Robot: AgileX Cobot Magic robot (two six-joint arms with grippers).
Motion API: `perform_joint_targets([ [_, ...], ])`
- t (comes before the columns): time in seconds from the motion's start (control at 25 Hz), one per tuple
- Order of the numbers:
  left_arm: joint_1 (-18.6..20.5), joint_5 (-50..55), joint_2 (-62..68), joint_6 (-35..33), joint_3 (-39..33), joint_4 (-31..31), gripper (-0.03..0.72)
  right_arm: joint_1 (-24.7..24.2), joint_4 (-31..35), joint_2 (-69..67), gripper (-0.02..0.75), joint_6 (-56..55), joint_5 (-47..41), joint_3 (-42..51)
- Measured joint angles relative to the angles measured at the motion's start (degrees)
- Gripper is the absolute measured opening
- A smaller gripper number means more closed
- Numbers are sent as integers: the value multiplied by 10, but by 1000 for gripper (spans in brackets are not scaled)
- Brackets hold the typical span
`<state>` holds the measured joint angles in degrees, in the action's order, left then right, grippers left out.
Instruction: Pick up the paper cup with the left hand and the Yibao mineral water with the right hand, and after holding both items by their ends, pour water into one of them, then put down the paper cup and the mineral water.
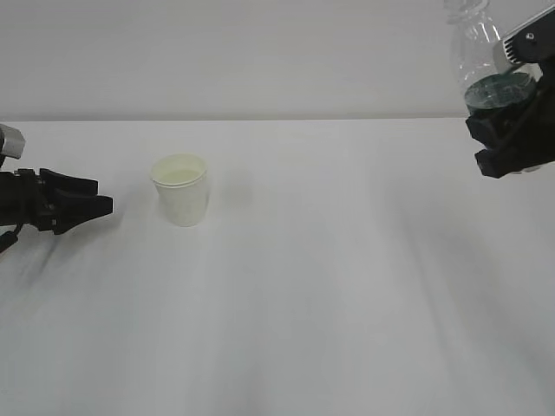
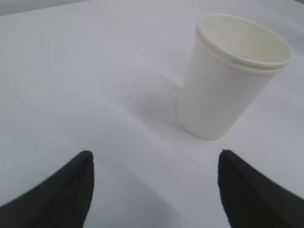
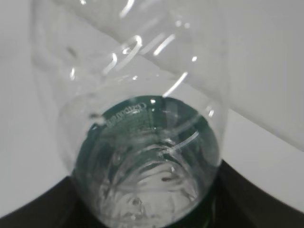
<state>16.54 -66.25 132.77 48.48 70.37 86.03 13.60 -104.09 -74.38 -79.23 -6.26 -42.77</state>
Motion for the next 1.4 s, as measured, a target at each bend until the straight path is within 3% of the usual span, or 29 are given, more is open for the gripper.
perform_joint_targets([
  [1.4,0,0,0,0,0,3,572,0,0,-55,428,-33,3,0],
])
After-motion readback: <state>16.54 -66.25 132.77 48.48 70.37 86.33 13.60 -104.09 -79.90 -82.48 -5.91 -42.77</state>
